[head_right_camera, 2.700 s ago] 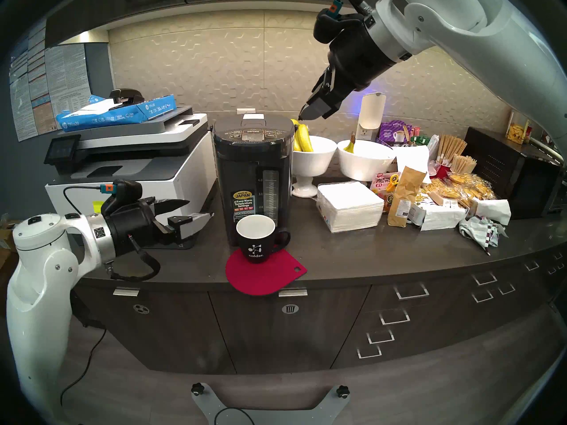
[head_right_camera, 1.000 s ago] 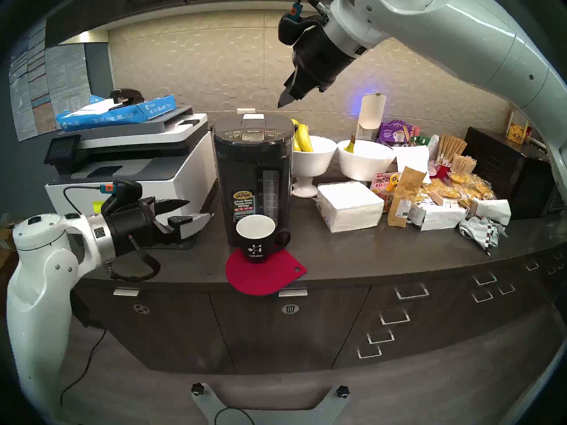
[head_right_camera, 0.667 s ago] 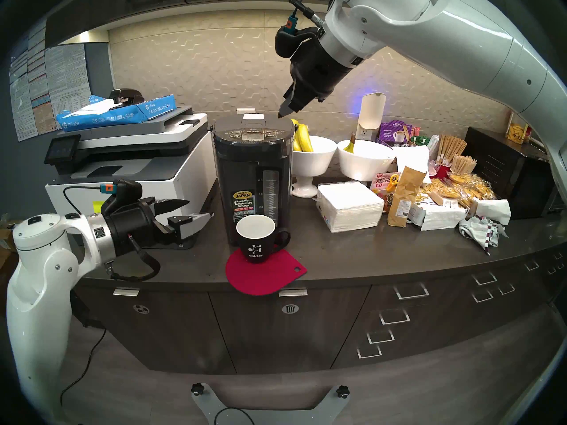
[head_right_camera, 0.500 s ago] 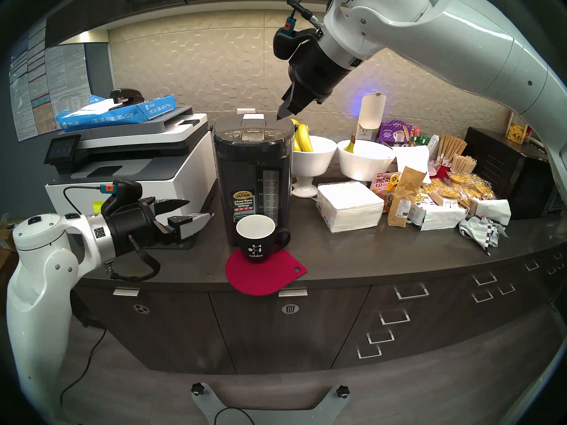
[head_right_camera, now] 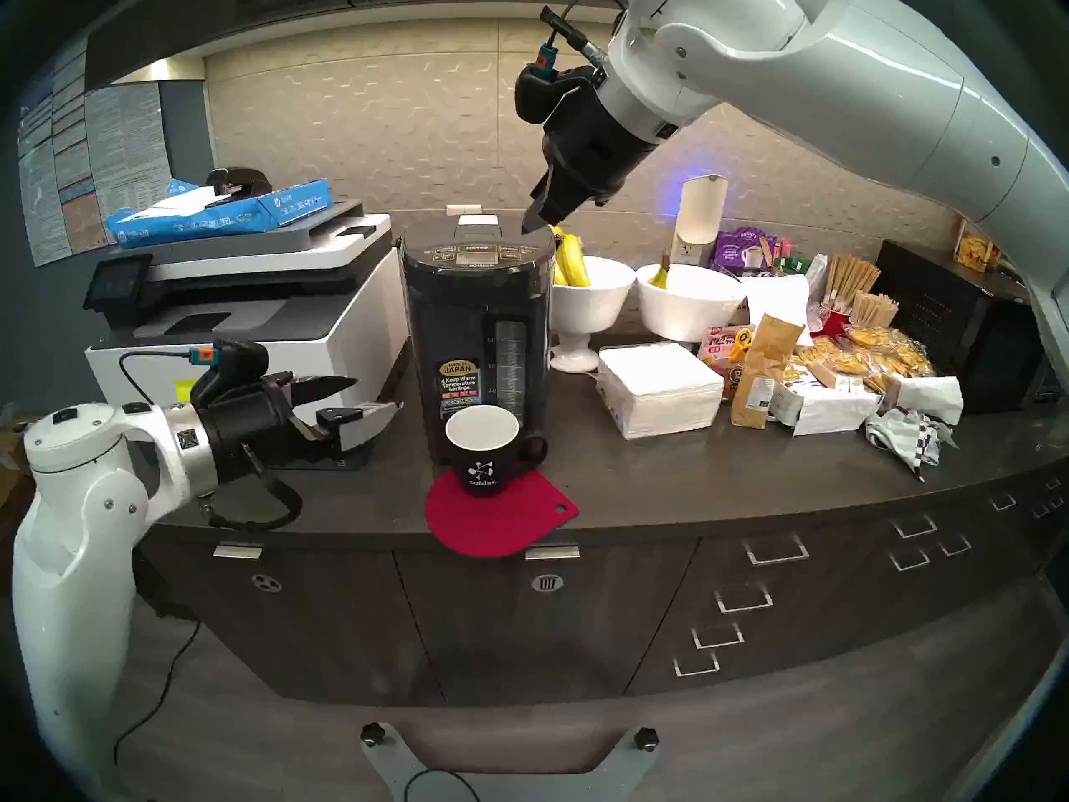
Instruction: Press the water dispenser button and fill the cup
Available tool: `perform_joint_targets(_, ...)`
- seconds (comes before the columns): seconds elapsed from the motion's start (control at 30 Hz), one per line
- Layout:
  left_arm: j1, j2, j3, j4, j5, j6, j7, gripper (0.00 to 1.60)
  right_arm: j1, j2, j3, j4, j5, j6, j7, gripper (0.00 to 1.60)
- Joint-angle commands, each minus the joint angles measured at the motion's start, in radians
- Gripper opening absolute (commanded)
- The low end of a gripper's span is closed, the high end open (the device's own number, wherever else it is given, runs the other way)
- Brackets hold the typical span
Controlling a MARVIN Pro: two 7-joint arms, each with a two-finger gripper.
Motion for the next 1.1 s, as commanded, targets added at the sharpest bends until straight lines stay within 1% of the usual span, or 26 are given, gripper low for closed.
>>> perform_joint_targets(0.0, 0.0, 0.0, 0.0, -0.011, 0.0, 0.0, 0.0, 1.6, 0.004, -0.022, 0.001, 0.03, 0.005, -0.002, -0.019, 0.0)
perform_joint_targets(0.23, 0.0, 0.0, 0.0, -0.011, 0.0, 0.0, 0.0, 1.6, 0.001, -0.036, -0.006, 0.04, 0.015, -0.002, -0.03, 0.0)
perform_joint_targets(0.5, 0.0, 0.0, 0.0, -0.011, 0.0, 0.0, 0.0, 1.6, -0.006, -0.038, -0.019, 0.029, 0.024, -0.002, -0.042, 0.0)
perform_joint_targets(0.9, 0.0, 0.0, 0.0, -0.011, 0.0, 0.0, 0.0, 1.6, -0.004, -0.04, -0.031, 0.041, 0.032, -0.002, -0.053, 0.0)
perform_joint_targets(1.07, 0.0, 0.0, 0.0, -0.011, 0.0, 0.0, 0.0, 1.6, 0.001, -0.052, -0.031, 0.056, 0.033, -0.002, -0.054, 0.0)
